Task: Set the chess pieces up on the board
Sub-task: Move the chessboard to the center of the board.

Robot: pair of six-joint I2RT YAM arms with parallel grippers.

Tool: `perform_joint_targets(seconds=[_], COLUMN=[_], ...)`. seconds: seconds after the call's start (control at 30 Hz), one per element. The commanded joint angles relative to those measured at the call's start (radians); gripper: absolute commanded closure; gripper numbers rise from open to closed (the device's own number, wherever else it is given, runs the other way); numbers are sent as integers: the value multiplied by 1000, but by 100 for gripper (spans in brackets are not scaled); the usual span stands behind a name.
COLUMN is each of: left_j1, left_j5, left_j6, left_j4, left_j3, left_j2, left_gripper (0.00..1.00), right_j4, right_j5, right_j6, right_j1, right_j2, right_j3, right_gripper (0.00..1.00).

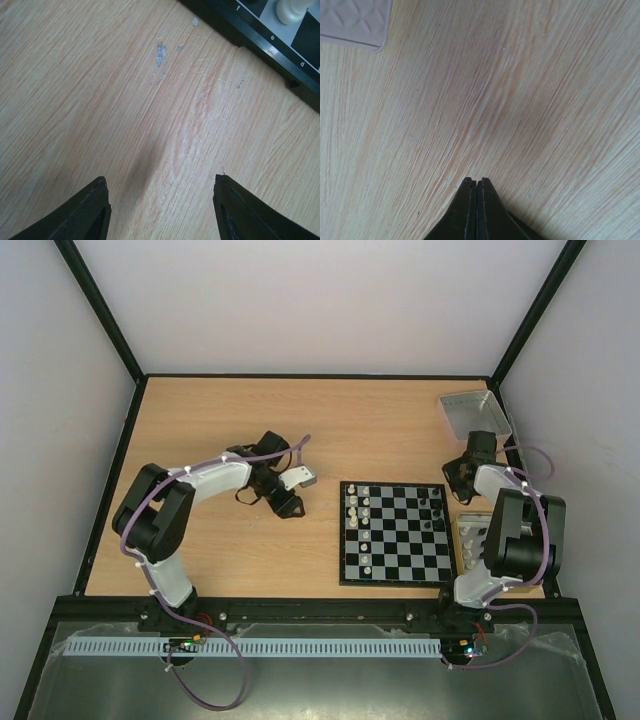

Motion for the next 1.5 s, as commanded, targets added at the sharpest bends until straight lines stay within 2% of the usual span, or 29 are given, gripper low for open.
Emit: perform_joint_targets(seconds=[0.0, 0.2, 0.5, 1.03, 1.47], left_j1=[-17, -50, -92, -90, -43], left_j5=[17, 4, 6, -18, -45], left_j6=[3, 4, -1, 17, 23], left_j4=[-5, -1, 23, 62, 51], left_j3=[7, 3, -30, -99, -93], left_j2=[20, 46, 71, 77, 59], left_gripper=[42, 38, 37, 38, 42], right_j4=[-41, -79, -104, -91, -75], right_j5=[-7, -25, -25, -90, -131], right_j6=[-25, -49, -62, -59, 5], right_j1=[-22, -22, -22, -6, 100], right_j2=[20, 39, -5, -28, -33], right_j3=[22, 5, -37, -133, -122], right_gripper=[98, 98, 98, 98, 98])
